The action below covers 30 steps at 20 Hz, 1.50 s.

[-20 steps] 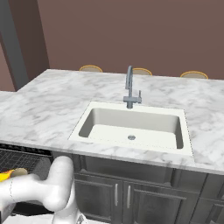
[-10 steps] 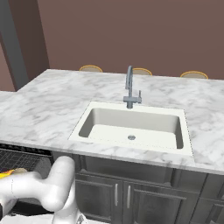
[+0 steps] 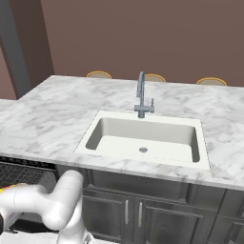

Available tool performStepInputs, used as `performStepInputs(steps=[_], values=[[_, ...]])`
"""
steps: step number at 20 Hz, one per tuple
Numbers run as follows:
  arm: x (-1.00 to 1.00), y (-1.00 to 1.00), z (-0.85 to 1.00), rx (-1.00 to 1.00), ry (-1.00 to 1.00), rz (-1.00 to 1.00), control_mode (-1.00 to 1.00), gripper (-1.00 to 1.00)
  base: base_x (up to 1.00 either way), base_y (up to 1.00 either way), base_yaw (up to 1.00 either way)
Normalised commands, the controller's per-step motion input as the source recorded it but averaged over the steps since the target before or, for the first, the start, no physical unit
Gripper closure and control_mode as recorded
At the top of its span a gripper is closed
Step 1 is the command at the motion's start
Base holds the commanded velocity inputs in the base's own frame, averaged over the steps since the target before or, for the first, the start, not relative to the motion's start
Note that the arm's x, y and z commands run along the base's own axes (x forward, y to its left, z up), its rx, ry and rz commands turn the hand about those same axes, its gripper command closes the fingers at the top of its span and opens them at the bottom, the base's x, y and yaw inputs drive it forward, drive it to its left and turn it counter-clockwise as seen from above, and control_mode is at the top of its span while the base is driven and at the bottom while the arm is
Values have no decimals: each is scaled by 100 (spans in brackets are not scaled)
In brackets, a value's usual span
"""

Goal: Pick up the cup and bowl from the counter, place them in the dishwasher, and close the dishwasher door.

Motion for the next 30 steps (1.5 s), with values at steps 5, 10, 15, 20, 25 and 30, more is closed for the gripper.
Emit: performStepInputs(steps=[5,10,15,20,25,30], values=[[63,0,-8,0,-30,0,-100,-100,0,0,0],[67,0,-4,9,-29,0,-100,-100,0,0,0],[68,0,-13,23,-27,0,-100,-100,0,0,0],[66,0,-28,26,-28,0,-100,-100,0,0,0],[64,0,-34,31,-26,0,-100,-100,0,0,0],[48,2,-27,31,-25,0,-100,-100,0,0,0]])
